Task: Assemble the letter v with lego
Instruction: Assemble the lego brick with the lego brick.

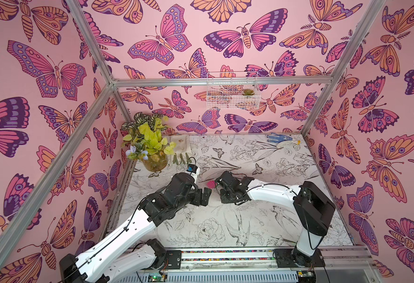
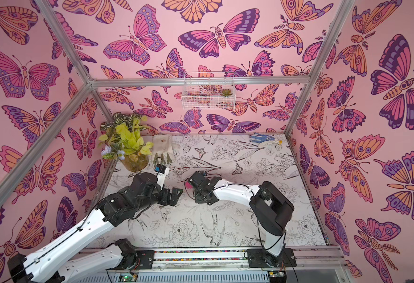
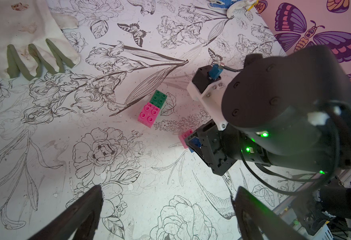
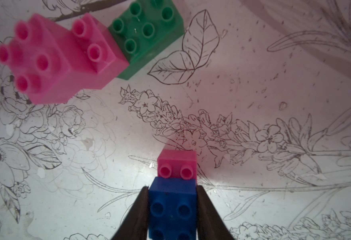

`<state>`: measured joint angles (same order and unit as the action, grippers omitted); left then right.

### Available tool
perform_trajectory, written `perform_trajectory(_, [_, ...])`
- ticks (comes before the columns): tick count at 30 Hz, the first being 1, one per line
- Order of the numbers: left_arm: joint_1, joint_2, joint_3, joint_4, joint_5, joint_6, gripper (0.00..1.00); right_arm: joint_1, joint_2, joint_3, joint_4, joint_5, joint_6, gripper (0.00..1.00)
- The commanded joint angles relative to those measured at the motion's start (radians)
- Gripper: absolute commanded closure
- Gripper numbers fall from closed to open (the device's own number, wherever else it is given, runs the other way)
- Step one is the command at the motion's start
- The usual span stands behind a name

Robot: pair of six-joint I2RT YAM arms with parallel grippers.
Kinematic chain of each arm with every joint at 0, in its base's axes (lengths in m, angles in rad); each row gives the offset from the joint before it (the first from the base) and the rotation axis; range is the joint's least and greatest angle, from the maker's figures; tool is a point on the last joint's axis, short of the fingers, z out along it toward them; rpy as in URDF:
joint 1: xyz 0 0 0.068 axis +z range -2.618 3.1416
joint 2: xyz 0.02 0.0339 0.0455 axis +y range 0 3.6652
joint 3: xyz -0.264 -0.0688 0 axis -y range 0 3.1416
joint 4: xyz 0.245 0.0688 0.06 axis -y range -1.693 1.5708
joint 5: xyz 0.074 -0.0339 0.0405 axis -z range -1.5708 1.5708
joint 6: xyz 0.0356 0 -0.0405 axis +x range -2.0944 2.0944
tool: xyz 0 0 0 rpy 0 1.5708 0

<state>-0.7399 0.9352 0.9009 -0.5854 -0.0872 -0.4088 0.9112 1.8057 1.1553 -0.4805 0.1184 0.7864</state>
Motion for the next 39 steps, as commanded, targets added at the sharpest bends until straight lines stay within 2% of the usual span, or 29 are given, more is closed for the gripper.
perform_trajectory(1, [0.005, -0.016, 0.012, -0.026, -0.007, -0.001, 0.00, 0.009, 0.095, -0.111, -0.134, -0.081, 0.069, 0.80])
perform_trajectory(5, [0.005, -0.024, 0.009, -0.026, -0.009, -0.005, 0.00, 0.009, 0.057, -0.143, -0.159, -0.041, 0.084, 0.80])
perform_trajectory(13, [0.005, -0.041, 0.004, -0.026, -0.002, -0.007, 0.00, 0.014, 0.123, -0.079, -0.264, 0.002, 0.056, 0.80])
perform_trajectory(18, [0.005, -0.060, 0.001, -0.024, 0.001, -0.008, 0.00, 0.014, 0.147, -0.055, -0.284, -0.009, 0.040, 0.80])
perform_trajectory(23, [0.005, -0.058, 0.001, -0.026, 0.004, -0.008, 0.00, 0.014, 0.184, -0.074, -0.221, -0.064, 0.047, 0.80])
perform_trajectory(29, [0.005, -0.064, 0.001, -0.026, 0.006, -0.005, 0.00, 0.014, 0.256, -0.019, -0.237, -0.091, 0.029, 0.80])
perform_trajectory(39, [0.005, -0.060, 0.002, -0.026, 0.004, -0.004, 0.00, 0.014, 0.223, -0.005, -0.300, -0.023, 0.022, 0.79])
